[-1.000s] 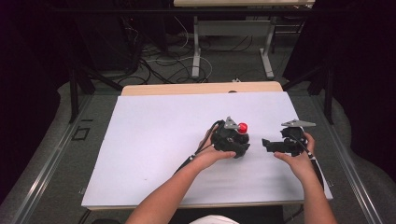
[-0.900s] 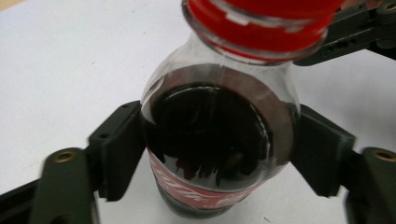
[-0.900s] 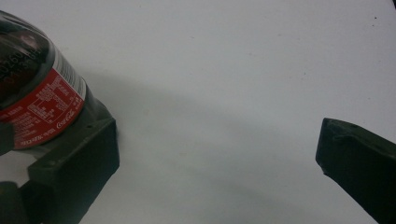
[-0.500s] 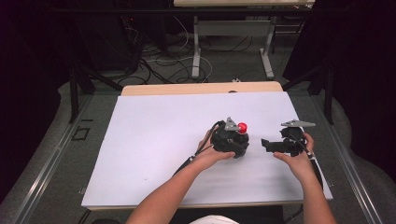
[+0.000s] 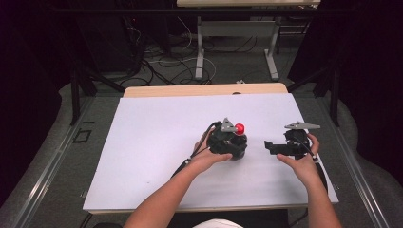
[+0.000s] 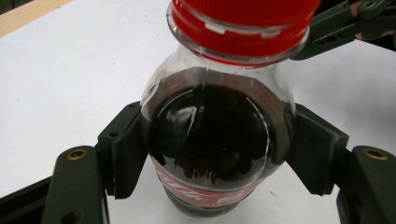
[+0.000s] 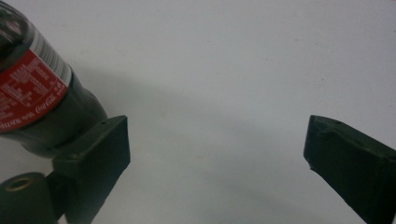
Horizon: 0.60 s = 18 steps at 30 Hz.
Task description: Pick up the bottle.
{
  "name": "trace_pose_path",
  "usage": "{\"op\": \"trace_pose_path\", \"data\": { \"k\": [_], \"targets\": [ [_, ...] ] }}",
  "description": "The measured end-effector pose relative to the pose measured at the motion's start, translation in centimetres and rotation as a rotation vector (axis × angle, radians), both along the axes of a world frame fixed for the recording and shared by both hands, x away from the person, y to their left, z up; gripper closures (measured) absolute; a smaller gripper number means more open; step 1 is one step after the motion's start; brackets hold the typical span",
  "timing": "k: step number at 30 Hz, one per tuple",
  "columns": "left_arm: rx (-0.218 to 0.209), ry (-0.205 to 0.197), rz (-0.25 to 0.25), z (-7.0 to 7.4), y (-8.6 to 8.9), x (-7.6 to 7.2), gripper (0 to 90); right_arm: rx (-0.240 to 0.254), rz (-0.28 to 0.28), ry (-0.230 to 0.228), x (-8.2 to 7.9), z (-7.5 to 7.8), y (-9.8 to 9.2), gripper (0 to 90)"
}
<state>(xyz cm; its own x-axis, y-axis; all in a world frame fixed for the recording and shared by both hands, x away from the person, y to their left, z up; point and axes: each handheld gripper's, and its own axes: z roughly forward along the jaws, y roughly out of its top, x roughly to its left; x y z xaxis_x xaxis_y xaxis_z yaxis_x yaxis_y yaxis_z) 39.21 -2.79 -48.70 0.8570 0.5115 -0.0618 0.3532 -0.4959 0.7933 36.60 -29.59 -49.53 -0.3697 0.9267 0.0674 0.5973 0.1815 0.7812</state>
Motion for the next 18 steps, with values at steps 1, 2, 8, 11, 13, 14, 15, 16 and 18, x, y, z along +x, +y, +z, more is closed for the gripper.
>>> {"op": "trace_pose_path", "data": {
  "k": [1, 2, 8, 11, 13, 14, 15, 16, 18],
  "targets": [
    [-0.004, -0.003, 0.006, 0.2, 0.3, -0.1, 29.7, -0.004, 0.008, 0.001, -0.1, 0.1, 0.2, 10.4],
    [-0.01, 0.009, 0.014, 0.3, 0.6, -0.3, 29.7, -0.015, 0.018, 0.001, -0.2, 0.2, 0.4, 12.9],
    [0.008, -0.015, 0.019, 1.3, 2.8, -0.7, 29.7, -0.001, 0.11, -0.021, -0.6, 0.7, 2.2, 20.2],
    [0.012, -0.01, 0.033, 1.5, 3.8, -1.1, 29.7, 0.029, 0.137, -0.024, -0.8, 1.2, 3.1, 20.1],
    [0.02, -0.019, 0.038, 1.6, 4.3, -1.3, 29.7, 0.042, 0.145, -0.026, -0.9, 1.3, 3.4, 19.4],
    [0.013, -0.011, 0.051, 1.6, 4.5, -1.5, 29.7, 0.05, 0.153, -0.032, -1.0, 1.6, 3.7, 19.4],
    [0.023, -0.02, 0.048, 1.6, 4.9, -1.5, 29.7, 0.06, 0.159, -0.031, -1.1, 1.8, 4.1, 19.4],
    [0.014, -0.002, 0.058, 1.6, 5.2, -1.7, 29.7, 0.065, 0.188, -0.037, -1.2, 2.2, 4.8, 17.7],
    [0.025, -0.017, 0.064, 1.7, 6.0, -1.9, 29.7, 0.08, 0.199, -0.03, -1.3, 2.6, 5.7, 19.6]
  ]
}}
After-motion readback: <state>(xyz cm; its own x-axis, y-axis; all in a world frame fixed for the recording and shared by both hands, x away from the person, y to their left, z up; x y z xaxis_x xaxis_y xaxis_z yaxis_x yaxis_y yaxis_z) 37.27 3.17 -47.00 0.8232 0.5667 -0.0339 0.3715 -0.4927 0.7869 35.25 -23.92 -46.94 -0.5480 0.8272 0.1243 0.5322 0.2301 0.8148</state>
